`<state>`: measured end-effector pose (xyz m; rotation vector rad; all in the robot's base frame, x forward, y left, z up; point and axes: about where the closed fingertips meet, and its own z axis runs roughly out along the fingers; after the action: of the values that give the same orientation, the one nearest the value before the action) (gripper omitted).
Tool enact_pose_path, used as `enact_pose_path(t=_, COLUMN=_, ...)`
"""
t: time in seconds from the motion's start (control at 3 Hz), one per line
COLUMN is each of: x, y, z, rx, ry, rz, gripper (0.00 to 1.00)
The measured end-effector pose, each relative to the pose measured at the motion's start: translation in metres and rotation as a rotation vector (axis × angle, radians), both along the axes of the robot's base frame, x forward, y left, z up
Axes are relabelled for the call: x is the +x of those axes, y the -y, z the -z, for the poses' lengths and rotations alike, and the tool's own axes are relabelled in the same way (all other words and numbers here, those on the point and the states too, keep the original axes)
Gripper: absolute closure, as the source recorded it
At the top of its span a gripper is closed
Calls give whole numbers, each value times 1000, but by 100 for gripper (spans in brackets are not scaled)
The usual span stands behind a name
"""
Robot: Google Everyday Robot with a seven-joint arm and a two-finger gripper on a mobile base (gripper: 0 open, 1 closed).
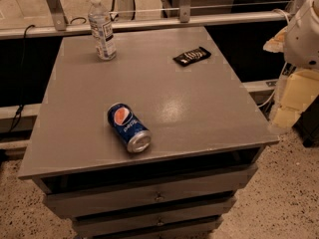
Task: Move rxbar chocolate near blue plastic bottle
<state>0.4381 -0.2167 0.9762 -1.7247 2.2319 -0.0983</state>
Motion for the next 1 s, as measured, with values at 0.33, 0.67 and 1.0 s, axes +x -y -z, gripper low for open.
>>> enact_pose_path(t=0.33, x=0, y=0, z=0, rx=0, ry=0, rz=0, gripper=0)
enact_pose_path(t=0.67, x=25, y=0, z=8, rx=55, ry=23, rz=0, gripper=0)
enact_pose_path(t=1.0, x=81, y=0, z=21, rx=152, ry=62, rz=9, gripper=0)
